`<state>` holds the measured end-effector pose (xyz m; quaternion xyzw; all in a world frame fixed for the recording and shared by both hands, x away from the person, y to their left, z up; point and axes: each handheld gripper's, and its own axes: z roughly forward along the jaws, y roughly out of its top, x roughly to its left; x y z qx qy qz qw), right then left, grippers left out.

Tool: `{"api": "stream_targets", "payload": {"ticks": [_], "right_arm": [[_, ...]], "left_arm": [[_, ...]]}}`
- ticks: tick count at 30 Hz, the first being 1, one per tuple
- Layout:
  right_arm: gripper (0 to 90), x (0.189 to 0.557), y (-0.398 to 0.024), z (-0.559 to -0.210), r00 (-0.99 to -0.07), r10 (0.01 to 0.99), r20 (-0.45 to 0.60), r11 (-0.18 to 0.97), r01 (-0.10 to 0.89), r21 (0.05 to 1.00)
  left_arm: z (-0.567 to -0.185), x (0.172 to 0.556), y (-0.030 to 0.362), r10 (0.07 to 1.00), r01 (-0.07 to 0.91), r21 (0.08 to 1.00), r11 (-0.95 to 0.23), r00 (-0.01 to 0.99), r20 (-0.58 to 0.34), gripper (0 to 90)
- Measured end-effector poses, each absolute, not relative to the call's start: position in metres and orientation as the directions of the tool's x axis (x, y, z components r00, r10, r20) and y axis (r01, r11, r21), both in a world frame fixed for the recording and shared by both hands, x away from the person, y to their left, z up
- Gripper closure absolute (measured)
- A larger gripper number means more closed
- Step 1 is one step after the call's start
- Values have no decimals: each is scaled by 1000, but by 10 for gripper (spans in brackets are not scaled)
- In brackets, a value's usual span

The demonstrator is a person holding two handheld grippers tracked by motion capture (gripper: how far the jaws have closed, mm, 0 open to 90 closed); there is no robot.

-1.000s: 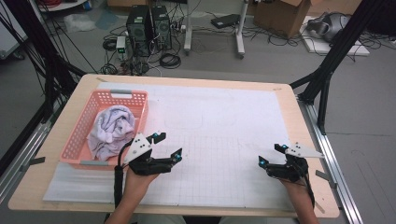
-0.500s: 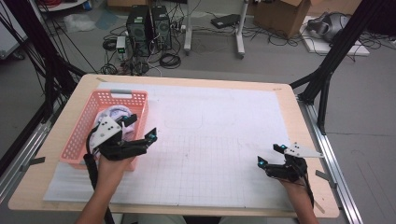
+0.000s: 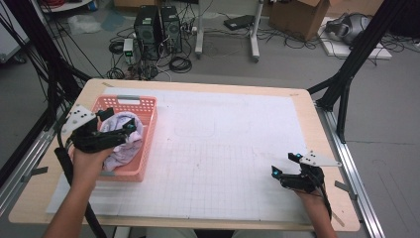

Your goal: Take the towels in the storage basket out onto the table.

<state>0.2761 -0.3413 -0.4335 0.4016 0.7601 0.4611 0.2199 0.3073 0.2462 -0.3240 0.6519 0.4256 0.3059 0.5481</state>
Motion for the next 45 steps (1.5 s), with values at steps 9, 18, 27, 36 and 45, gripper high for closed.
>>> {"api": "stream_targets", "payload": {"ticks": [9,18,27,36,45], "right_arm": [[147,277,-341,-434,-581,813,36,254,411,876],[147,277,-341,-434,-581,813,37,255,412,875],[148,277,-340,-434,-587,809,29,265,408,874],[152,277,-340,-435,-588,808,32,266,413,871],[158,277,-341,-435,-590,807,32,272,420,866]], "left_arm": [[-354,336,268,928,446,887,-118,367,-61,168],[-382,359,267,950,626,760,-174,309,-37,172],[-415,385,259,950,751,601,-274,308,49,17],[-420,392,262,956,752,604,-264,289,57,32],[-410,385,261,955,720,644,-259,291,59,472]]}}
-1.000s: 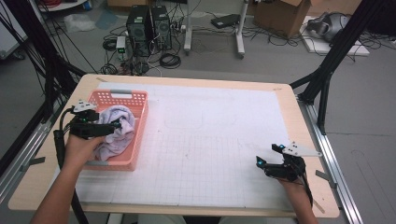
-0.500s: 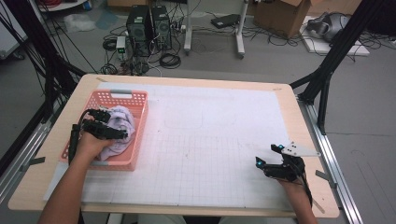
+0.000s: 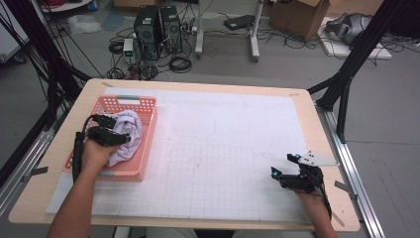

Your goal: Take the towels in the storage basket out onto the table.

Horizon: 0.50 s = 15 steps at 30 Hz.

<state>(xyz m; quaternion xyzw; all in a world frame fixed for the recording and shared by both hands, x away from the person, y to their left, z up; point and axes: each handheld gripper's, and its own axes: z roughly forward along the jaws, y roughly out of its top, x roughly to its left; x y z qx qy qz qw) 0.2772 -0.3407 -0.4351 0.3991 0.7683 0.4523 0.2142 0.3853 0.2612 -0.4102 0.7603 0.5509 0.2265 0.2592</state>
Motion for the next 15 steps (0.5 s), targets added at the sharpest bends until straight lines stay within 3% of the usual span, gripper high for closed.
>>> {"api": "stream_targets", "payload": {"ticks": [5,15], "right_arm": [[158,277,-342,-434,-583,812,33,266,419,868],[158,276,-343,-434,-578,815,38,261,425,867]], "left_arm": [[-403,381,271,966,693,702,-163,258,-31,576],[-379,357,288,958,479,877,-24,263,-117,583]]}}
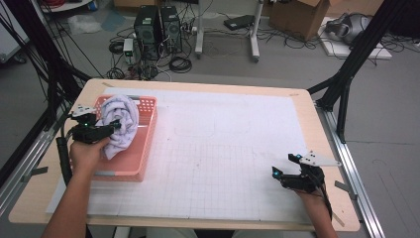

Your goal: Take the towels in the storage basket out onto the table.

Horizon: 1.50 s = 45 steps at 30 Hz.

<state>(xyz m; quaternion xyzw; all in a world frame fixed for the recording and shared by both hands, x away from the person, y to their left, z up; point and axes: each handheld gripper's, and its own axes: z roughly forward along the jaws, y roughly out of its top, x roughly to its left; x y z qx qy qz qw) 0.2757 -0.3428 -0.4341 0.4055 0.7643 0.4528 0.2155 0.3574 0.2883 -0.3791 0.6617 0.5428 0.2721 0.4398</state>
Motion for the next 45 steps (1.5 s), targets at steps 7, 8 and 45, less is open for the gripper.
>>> {"api": "stream_targets", "payload": {"ticks": [7,8,45], "right_arm": [[158,274,-345,-433,-572,819,39,253,421,871],[158,274,-345,-433,-573,819,37,254,420,871],[158,275,-341,-432,-593,805,28,267,403,875]], "left_arm": [[-366,340,294,937,332,942,46,313,-156,579],[-364,338,294,932,309,949,54,326,-159,579],[-343,323,134,631,79,997,19,773,-73,568]]}}
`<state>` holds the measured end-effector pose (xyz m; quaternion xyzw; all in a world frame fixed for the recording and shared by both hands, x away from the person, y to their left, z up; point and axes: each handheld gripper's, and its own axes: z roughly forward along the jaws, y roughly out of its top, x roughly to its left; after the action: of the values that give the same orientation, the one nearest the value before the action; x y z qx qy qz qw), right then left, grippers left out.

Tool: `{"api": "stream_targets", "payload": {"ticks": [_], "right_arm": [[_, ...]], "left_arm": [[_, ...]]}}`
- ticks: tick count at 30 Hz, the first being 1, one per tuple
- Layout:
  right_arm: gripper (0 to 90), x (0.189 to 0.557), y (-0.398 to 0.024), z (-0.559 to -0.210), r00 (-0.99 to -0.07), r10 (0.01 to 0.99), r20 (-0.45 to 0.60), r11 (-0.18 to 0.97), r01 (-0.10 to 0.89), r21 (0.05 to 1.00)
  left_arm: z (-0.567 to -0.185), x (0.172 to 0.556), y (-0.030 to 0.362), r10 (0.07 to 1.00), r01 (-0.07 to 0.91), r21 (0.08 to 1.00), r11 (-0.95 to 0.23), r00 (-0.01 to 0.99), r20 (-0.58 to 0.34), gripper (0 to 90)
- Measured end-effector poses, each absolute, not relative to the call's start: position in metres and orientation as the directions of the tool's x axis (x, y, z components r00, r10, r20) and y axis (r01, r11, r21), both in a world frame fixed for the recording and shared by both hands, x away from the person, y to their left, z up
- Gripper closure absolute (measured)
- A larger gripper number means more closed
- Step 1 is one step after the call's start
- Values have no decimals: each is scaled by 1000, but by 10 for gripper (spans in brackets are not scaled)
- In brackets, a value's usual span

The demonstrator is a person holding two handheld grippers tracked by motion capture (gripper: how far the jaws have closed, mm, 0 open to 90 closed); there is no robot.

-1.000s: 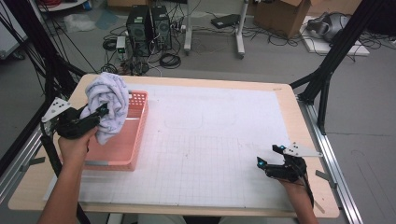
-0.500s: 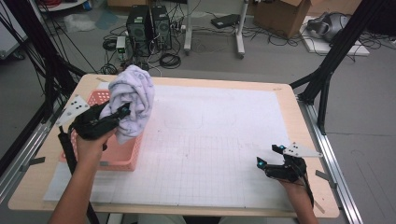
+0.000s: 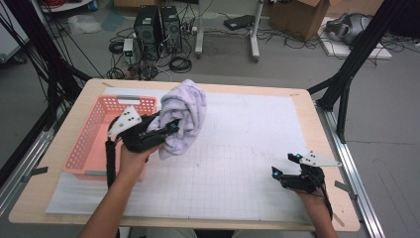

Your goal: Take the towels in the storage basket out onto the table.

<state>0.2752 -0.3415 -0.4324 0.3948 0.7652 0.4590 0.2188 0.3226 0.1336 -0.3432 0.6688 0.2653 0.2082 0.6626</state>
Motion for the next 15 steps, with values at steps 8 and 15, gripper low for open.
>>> {"api": "stream_targets", "payload": {"ticks": [8,15], "right_arm": [[158,277,-341,-434,-596,802,38,265,413,871],[158,278,-342,-434,-598,800,50,254,413,875]], "left_arm": [[-375,333,82,595,136,990,-40,799,-86,567],[-408,339,48,605,226,971,-79,785,-134,567]]}}
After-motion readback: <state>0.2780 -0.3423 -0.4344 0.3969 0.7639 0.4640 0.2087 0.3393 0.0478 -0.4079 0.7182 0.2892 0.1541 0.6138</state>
